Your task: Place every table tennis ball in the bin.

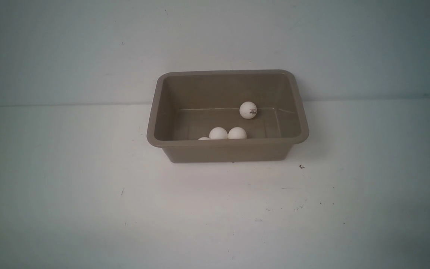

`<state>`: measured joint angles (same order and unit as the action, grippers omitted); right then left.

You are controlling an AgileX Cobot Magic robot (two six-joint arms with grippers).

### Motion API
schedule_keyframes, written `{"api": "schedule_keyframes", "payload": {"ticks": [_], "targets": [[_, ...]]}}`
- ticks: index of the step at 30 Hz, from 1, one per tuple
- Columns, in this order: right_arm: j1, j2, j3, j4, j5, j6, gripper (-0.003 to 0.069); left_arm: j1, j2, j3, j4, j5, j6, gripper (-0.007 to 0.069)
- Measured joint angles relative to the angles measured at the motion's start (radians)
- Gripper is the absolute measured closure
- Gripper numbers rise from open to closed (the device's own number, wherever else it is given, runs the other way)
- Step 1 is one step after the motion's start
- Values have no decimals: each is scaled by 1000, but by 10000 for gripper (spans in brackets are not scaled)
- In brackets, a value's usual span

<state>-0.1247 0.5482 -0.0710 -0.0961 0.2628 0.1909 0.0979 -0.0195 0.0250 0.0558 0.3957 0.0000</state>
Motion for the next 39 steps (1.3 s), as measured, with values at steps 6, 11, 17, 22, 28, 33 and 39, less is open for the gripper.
{"api": "schedule_keyframes", "payload": {"ticks": [6, 11, 17, 22, 28, 33, 39], "targets": [[0, -158, 46, -1, 2, 2, 666, 0, 0, 0, 0, 0, 0, 377], [0, -275, 73, -1, 44, 2, 666, 0, 0, 0, 0, 0, 0, 377], [0, -416, 98, 1, 82, 28, 666, 0, 0, 0, 0, 0, 0, 377], [0, -497, 98, 1, 89, 44, 666, 0, 0, 0, 0, 0, 0, 377], [0, -541, 98, -2, 91, 42, 666, 0, 0, 0, 0, 0, 0, 377], [0, -541, 98, 8, 93, 87, 666, 0, 0, 0, 0, 0, 0, 377], [0, -541, 97, 11, 95, 101, 666, 0, 0, 0, 0, 0, 0, 377]]}}
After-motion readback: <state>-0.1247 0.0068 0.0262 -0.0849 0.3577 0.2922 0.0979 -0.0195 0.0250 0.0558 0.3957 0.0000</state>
